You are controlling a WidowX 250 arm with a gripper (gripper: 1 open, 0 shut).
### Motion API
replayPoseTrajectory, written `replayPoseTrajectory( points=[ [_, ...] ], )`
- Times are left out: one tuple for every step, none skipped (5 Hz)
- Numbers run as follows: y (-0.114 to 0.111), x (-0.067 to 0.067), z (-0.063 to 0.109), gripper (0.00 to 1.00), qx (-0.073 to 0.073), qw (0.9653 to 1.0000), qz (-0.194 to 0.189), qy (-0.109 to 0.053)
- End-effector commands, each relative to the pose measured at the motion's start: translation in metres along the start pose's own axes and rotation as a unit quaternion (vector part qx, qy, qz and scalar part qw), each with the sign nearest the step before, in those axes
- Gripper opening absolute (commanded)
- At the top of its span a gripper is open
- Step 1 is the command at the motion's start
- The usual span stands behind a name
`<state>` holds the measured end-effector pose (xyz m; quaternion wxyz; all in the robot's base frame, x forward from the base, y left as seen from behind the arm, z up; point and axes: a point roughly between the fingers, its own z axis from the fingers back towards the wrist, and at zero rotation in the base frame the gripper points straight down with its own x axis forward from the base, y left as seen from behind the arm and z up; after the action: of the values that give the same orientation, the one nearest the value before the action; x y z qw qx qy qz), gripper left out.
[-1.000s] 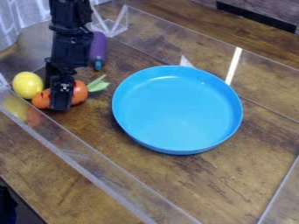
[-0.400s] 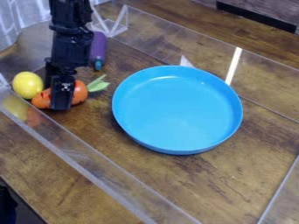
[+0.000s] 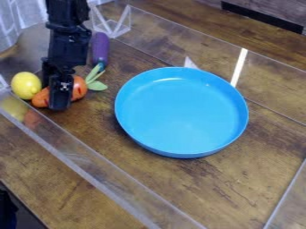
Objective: Move the carrot to the right side
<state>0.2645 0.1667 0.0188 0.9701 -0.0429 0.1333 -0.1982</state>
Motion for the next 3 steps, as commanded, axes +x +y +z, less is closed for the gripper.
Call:
replayPoseTrajectory(
  points=[
    [0.0068,-0.0073,-0.0035,0.0,-0.005,0.9999,0.016,0.0],
    [0.0047,-0.0077,-0.004,1.0,-0.014,0.9997,0.017,-0.014],
    [0.0028,-0.0082,-0.0047,1.0,-0.024,0.9992,0.018,-0.026]
  ],
)
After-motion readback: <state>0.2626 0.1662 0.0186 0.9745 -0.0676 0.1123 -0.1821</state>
